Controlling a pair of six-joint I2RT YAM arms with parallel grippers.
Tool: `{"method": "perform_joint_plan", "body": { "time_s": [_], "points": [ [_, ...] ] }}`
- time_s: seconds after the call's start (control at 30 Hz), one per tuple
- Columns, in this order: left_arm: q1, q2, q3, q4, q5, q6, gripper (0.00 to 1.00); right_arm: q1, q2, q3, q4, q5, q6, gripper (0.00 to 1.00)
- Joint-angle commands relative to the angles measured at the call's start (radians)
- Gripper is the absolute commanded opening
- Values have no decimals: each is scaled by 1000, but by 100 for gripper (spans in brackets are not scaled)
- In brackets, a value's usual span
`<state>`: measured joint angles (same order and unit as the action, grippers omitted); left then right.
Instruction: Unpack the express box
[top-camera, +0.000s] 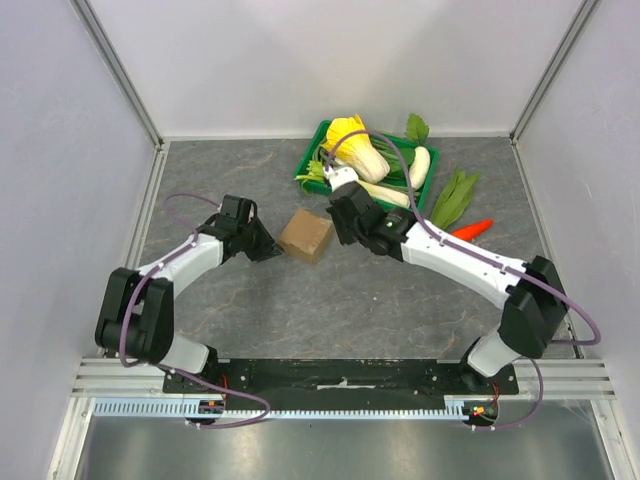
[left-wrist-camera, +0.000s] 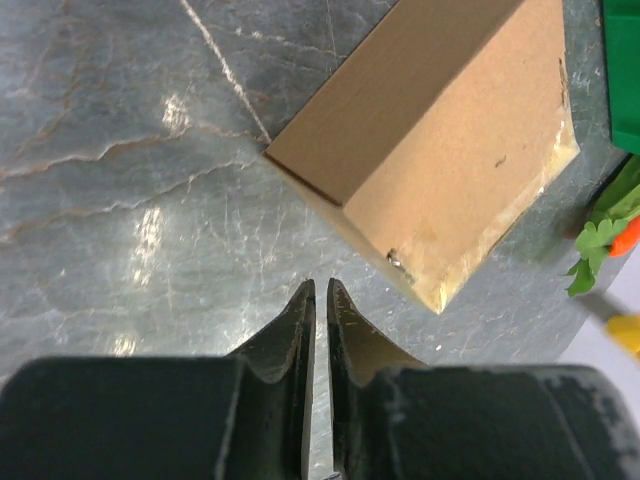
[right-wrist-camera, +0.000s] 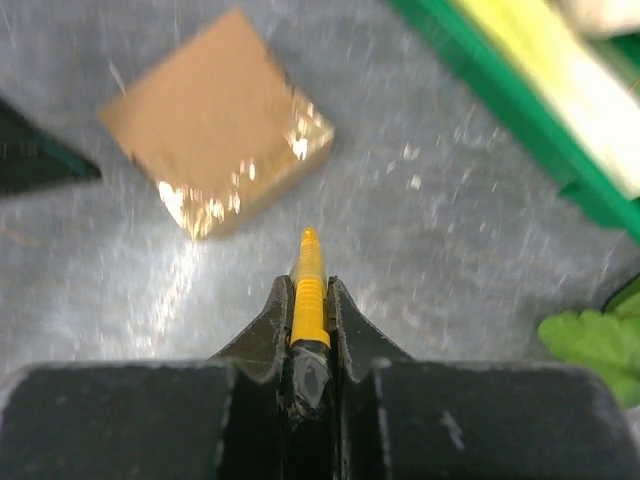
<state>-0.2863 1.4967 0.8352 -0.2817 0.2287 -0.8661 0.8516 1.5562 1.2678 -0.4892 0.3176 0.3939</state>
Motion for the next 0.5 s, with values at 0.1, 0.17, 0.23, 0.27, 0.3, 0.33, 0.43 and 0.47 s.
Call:
{"method": "perform_joint_plan", "body": {
  "time_s": [0.1, 0.17, 0.23, 0.27, 0.3, 0.33, 0.43, 0.47],
  "points": [
    [4, -119, -41, -36, -77, 7, 14, -46, 182, 185, 152, 113, -122, 0],
    [3, -118, -44, -36, -74, 1, 14, -54, 246, 211, 170, 115, -139, 0],
    [4, -116, -50, -34, -74, -5, 13, -65, 303, 248, 179, 118, -155, 0],
    [3, -118, -56, -33, -77, -8, 13, -66, 315, 252, 199, 117, -161, 0],
    [4, -118, -62, -28, -77, -8, 13, -69, 323, 252, 211, 107, -168, 0],
    [4, -116, -65, -25, -78, -10, 13, -69, 338, 254, 216, 104, -171, 0],
    [4, -108, -65, -25, -72, -10, 13, -69, 347, 252, 227, 57, -173, 0],
    [4, -102, -65, -24, -71, -10, 13, -69, 343, 248, 225, 43, -171, 0]
  ]
}}
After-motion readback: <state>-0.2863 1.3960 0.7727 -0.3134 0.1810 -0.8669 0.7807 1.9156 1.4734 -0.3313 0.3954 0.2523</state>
